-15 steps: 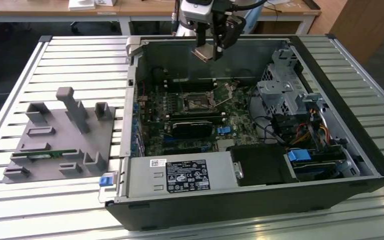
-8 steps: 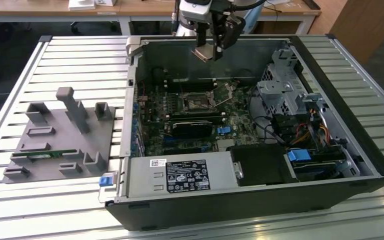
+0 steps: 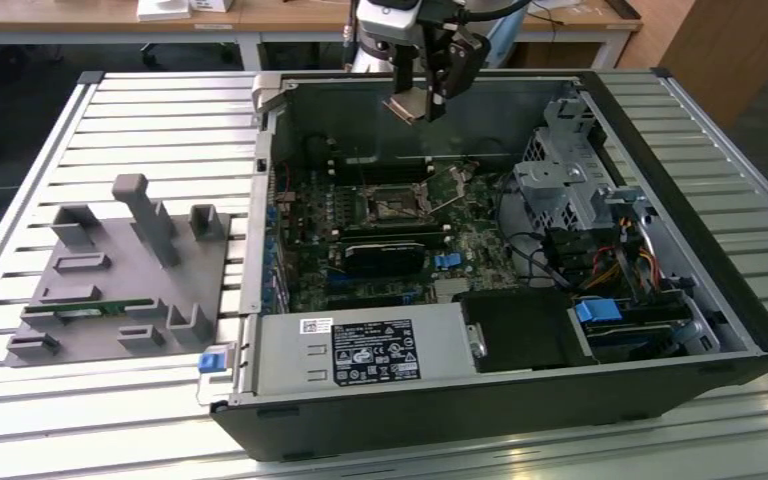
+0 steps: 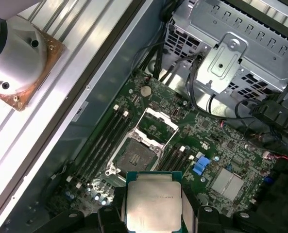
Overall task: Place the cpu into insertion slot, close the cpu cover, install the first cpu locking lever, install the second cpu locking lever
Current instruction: 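Place the cpu into insertion slot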
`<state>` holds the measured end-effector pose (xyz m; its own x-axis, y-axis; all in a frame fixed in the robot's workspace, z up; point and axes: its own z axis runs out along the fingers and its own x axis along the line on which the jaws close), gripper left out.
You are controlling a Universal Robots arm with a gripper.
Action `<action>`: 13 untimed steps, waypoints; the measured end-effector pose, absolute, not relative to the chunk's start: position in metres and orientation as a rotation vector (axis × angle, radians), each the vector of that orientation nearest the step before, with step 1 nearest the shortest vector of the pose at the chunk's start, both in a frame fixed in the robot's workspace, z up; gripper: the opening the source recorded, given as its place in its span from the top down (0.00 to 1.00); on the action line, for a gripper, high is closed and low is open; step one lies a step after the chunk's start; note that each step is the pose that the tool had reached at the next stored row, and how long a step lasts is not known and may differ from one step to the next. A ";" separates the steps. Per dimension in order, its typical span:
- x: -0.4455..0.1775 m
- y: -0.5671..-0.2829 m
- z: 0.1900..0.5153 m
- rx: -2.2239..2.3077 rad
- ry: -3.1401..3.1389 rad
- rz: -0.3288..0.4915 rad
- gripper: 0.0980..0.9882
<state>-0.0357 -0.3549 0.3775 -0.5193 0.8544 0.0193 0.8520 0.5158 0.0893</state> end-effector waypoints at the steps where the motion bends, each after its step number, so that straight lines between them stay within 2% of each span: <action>1: -0.036 -0.355 0.378 1.531 2.709 0.136 0.50; 13: -0.036 -0.355 0.377 1.578 2.680 0.135 0.50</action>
<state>-0.0357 -0.3549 0.3775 -0.4856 0.8740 0.0193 0.8715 0.4822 0.0893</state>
